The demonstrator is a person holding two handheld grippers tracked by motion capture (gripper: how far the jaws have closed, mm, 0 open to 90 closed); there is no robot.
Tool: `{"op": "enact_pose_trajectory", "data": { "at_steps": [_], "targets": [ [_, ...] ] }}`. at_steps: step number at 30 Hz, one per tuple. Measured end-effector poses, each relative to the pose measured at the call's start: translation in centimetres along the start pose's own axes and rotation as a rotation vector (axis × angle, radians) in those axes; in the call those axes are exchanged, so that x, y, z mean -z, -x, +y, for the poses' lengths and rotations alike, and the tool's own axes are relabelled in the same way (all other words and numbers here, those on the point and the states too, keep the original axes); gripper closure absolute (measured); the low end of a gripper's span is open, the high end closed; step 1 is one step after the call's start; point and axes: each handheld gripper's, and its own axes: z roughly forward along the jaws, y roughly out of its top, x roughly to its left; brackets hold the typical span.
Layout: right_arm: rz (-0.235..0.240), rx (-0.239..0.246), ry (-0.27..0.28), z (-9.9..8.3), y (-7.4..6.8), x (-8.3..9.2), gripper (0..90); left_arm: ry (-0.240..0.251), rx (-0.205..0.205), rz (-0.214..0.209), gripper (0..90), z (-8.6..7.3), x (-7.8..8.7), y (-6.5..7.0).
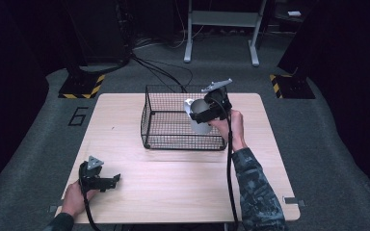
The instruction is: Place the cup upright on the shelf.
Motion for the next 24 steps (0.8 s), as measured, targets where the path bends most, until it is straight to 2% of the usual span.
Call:
{"op": "enact_pose_trajectory", "data": {
  "at_steps": [4, 5, 7, 11, 18, 20, 24],
  "targets": [
    [0.000, 0.005, -0.004, 0.2, 0.3, -0.8, 5.6, 0.002, -0.001, 0.001, 0.3, 0.0, 0.0, 0.0],
    [-0.003, -0.013, -0.007, 0.3, 0.3, -0.9, 5.6, 0.001, 0.001, 0.000, 0.3, 0.0, 0.0, 0.0],
    [-0.001, -0.004, -0.007, 0.4, 0.6, -1.2, 5.6, 0.000, 0.000, 0.000, 0.3, 0.0, 0.0, 0.0],
    [-0.004, -0.032, -0.012, 0.3, 1.0, -2.0, 5.6, 0.001, 0.000, 0.000, 0.3, 0.0, 0.0, 0.0],
    [-0.012, -0.045, -0.017, 0.0, 1.9, -3.1, 5.6, -0.010, -0.004, -0.003, 0.3, 0.1, 0.1, 0.0],
    [-0.015, -0.064, -0.026, 0.0, 2.0, -3.5, 5.6, -0.011, -0.004, -0.002, 0.3, 0.1, 0.1, 0.0],
    [-0.014, -0.067, -0.044, -0.2, 2.3, -4.3, 5.6, -0.011, -0.003, -0.002, 0.3, 0.1, 0.1, 0.0]
  ]
}}
